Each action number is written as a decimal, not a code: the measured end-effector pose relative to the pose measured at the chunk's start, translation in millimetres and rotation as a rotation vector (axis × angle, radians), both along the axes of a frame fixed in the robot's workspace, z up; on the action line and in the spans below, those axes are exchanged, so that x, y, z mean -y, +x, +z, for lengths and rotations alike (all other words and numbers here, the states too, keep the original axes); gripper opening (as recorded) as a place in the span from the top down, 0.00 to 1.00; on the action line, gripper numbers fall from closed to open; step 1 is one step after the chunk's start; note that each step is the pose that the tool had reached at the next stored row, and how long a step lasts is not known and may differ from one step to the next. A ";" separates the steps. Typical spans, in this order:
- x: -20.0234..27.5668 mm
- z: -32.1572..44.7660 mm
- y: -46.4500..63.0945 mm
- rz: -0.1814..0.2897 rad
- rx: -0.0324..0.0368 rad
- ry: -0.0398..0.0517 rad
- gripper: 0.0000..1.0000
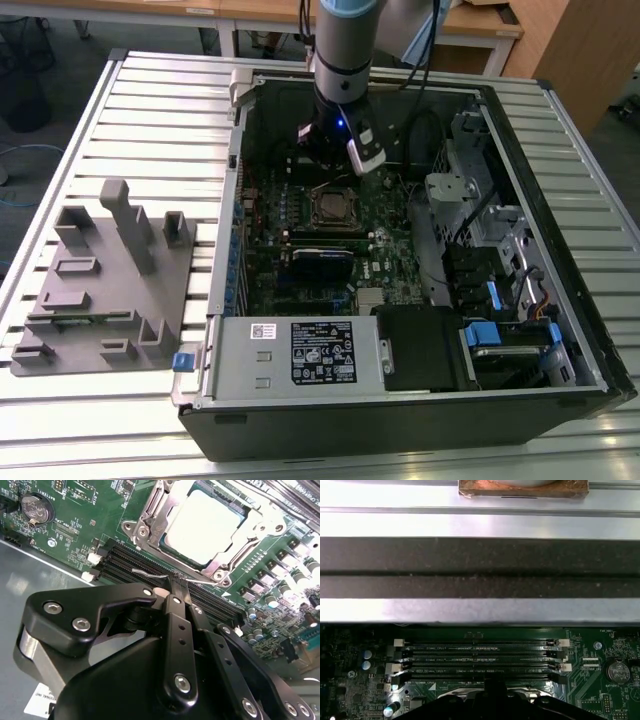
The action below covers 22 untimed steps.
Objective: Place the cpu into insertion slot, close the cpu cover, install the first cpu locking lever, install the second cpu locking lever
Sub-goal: 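Install the first cpu locking lever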
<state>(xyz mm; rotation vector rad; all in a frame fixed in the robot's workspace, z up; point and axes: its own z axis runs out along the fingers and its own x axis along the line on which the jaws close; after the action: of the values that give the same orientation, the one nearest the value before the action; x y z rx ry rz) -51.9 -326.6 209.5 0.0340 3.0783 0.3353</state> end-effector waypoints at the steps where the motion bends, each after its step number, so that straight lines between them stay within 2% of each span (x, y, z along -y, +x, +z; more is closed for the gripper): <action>1: 0.0 -0.7 0.0 0.000 0.0008 0.0000 0.90; 7: 0.0 -4.9 0.0 0.002 0.0052 0.0000 0.90; 17: 0.0 -10.3 0.0 0.003 0.0086 -0.0001 0.90; 22: 0.1 -15.5 0.0 0.003 0.0100 -0.0002 0.90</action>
<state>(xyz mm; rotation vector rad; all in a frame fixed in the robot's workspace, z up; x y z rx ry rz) -51.9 -326.7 194.1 0.0276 3.0688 0.3343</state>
